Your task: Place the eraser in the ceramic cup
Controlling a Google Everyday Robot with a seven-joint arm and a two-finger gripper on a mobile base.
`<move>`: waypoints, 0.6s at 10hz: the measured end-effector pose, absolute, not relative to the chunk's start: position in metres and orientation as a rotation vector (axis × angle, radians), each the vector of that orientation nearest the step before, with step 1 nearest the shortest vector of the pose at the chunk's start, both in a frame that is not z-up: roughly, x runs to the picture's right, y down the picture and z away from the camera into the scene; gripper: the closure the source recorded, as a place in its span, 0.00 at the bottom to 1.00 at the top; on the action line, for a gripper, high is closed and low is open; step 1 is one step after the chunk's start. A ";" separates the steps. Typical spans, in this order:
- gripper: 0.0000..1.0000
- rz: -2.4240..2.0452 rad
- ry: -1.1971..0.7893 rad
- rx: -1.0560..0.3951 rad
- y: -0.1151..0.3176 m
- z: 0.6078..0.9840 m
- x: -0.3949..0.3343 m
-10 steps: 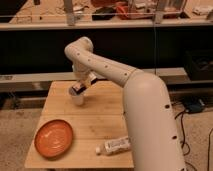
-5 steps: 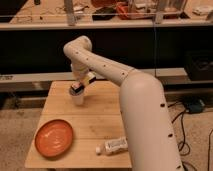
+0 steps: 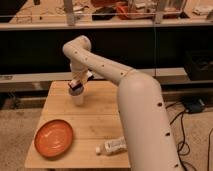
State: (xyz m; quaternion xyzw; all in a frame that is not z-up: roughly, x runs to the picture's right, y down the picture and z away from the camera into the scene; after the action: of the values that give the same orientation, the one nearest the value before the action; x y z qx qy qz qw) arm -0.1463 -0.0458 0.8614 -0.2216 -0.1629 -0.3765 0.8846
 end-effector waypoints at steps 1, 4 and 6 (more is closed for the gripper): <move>0.74 -0.785 -0.334 -0.458 -0.046 0.863 -0.146; 0.71 -0.788 -0.331 -0.450 -0.047 0.864 -0.146; 0.50 -0.791 -0.329 -0.445 -0.046 0.864 -0.145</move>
State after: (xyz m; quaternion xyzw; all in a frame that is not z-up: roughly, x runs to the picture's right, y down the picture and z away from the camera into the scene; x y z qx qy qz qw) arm -0.1453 -0.0464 0.8638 -0.2138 -0.1580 -0.3803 0.8858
